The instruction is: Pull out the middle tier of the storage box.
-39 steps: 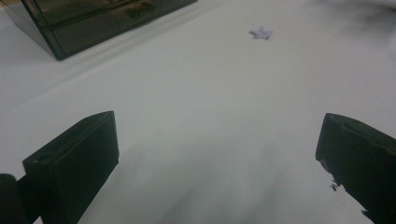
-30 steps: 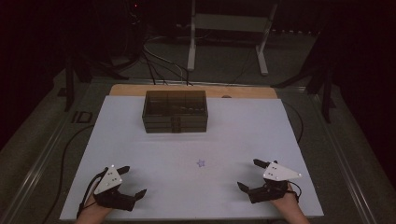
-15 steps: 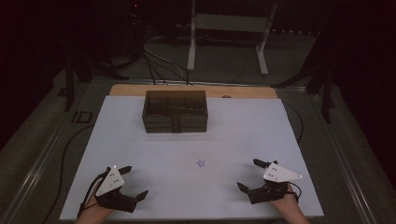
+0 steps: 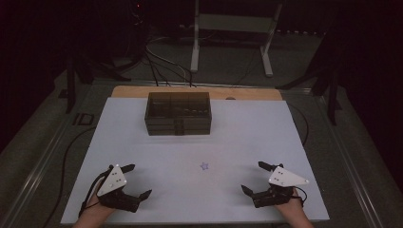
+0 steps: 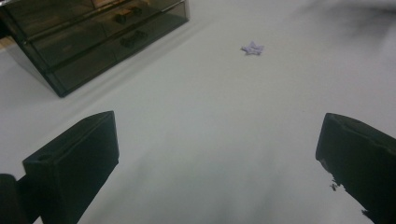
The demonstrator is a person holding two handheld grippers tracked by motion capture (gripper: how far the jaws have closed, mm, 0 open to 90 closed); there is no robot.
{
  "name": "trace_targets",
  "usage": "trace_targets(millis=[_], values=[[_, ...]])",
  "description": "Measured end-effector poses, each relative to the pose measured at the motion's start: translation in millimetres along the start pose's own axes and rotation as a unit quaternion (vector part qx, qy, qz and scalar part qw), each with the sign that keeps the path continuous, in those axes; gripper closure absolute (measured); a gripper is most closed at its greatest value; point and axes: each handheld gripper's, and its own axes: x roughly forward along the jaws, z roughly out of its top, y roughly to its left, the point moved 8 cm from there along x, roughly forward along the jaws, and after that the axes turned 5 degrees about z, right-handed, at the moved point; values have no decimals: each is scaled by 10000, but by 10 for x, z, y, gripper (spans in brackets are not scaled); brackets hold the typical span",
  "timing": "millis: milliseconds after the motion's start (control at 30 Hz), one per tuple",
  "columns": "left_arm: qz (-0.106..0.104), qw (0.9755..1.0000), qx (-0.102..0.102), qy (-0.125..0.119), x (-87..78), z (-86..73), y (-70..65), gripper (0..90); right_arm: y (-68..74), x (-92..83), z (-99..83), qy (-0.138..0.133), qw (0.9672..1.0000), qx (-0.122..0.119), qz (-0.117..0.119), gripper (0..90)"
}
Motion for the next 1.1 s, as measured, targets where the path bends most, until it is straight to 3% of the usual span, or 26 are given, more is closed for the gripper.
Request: trace_targets(millis=[167,333,600,767,1100], values=[[23,9998,193,60,3,89,16,0,4,-3,11,-54,10000,-7,-17,3],[92,9996,260,-15,5,189,110,0,4,-5,13,-71,10000,35,4,3],[162,9988,444,108,73,279,182,0,15,8,9,-53,10000,8,30,3],[290,9971,676,203,168,400,233,0,19,10,5,-35,10000,10,42,3],[425,9938,935,414,380,594,254,0,31,19,2,-9,10000,12,81,3]])
